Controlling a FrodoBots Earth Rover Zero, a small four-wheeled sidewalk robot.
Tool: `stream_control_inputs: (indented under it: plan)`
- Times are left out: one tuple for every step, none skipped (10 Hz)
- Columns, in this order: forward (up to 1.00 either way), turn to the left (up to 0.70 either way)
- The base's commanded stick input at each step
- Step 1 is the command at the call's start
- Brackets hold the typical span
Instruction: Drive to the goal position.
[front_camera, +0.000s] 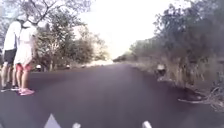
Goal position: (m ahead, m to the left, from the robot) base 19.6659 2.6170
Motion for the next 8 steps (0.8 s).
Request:
stream_control_inputs:
  plan:
    - [0.85, 0.00]
    - [0.85, 0.00]
    - [0.85, -0.06]
    - [0.85, -0.18]
    - [0.85, -0.30]
    - [0.85, -0.26]
    - [0.85, -0.14]
    - [0.85, -0.03]
